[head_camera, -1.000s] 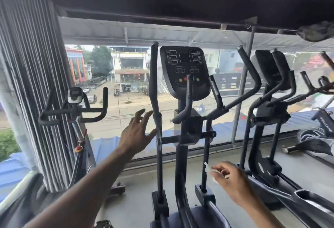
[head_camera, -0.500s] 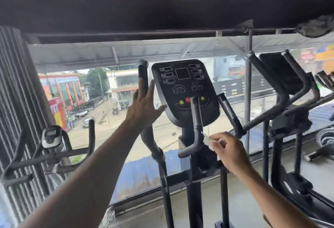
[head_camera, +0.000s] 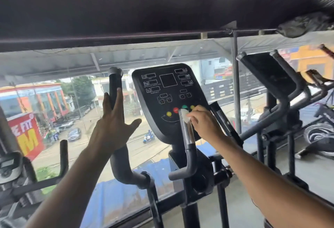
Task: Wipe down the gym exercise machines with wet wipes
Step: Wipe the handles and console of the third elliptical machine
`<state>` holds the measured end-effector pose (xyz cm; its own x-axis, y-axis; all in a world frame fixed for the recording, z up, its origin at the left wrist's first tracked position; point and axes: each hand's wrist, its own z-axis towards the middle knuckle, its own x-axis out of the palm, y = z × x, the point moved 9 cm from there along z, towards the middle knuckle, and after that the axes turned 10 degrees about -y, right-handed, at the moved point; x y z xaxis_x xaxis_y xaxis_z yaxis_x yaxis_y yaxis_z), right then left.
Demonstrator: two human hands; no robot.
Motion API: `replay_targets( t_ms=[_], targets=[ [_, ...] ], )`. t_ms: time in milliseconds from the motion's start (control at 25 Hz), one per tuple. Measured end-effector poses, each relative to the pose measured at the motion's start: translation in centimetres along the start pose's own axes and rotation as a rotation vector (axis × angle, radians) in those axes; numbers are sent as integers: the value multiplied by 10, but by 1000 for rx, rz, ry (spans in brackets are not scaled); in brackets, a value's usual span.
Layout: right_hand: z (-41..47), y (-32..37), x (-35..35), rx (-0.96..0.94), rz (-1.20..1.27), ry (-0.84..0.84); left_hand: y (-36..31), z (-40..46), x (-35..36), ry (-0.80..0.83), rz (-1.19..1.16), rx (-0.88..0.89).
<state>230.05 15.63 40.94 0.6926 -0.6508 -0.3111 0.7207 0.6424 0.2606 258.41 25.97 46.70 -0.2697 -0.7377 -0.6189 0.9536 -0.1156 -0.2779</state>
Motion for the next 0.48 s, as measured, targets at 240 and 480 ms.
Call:
replay_targets(
  t_ms=[240, 480],
  targets=[
    [-50, 2, 2, -67, 7, -37, 2, 0, 1, -66, 31, -69],
    [-29, 15, 14, -313, -14, 141, 0, -5, 1, -71, -46, -114]
  ],
)
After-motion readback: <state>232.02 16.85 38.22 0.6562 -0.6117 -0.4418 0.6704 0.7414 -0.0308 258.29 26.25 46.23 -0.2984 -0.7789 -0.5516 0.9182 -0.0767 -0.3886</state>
